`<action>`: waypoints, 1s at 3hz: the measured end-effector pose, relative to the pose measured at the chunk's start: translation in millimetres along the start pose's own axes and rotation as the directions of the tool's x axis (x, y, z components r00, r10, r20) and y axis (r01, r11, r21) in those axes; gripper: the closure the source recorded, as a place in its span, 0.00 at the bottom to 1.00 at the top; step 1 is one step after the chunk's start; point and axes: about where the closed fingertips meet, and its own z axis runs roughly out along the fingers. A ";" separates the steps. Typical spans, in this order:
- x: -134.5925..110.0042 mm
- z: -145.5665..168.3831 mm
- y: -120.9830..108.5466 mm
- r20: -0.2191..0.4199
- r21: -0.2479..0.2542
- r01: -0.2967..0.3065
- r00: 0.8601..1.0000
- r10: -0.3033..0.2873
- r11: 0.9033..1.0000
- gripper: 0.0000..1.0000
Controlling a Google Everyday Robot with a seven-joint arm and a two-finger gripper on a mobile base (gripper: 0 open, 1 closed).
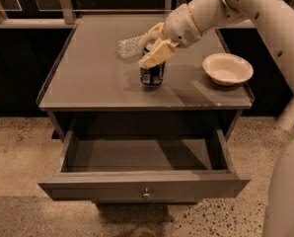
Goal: Place pepsi can into top drawer
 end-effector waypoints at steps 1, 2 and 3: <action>-10.1 -44.6 28.6 0.055 0.053 -0.056 0.997 0.053 0.997 1.00; -19.8 -85.8 72.2 0.066 0.135 -0.133 0.990 0.125 0.982 1.00; -17.7 -111.1 115.6 0.085 0.211 -0.221 0.975 0.208 0.952 1.00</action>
Offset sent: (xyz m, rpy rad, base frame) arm -0.1592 -0.1037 0.0751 0.1034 0.0516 -0.3554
